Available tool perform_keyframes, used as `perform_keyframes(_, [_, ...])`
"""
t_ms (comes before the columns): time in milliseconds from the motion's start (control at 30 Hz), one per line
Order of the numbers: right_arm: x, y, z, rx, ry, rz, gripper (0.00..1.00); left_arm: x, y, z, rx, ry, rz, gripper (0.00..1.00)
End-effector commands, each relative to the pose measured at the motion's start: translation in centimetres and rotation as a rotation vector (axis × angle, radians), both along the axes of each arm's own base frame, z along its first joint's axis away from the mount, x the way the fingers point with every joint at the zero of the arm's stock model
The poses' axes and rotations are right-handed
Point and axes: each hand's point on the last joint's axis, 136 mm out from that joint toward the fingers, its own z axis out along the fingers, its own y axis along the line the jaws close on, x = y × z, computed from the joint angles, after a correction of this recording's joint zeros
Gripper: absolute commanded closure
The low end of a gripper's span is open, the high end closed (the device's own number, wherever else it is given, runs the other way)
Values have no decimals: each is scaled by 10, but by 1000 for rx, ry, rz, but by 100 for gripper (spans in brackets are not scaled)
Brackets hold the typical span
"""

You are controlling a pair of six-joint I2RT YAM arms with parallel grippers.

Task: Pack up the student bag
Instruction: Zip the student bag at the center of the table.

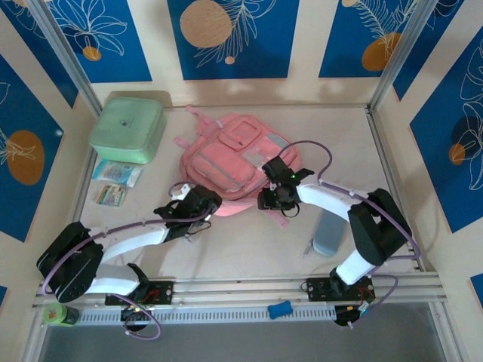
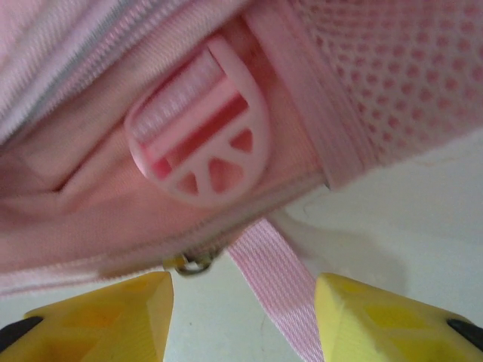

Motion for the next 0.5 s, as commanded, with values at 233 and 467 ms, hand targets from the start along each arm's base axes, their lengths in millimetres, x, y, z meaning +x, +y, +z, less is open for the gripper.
perform_keyframes(233, [40,-19,9,-74,-36,-79,44,16,28,4,122,-32,47,100])
perform_keyframes(467, [50,-55,5,-153,-16,-149,44,24,46,4,132,-10,30,100])
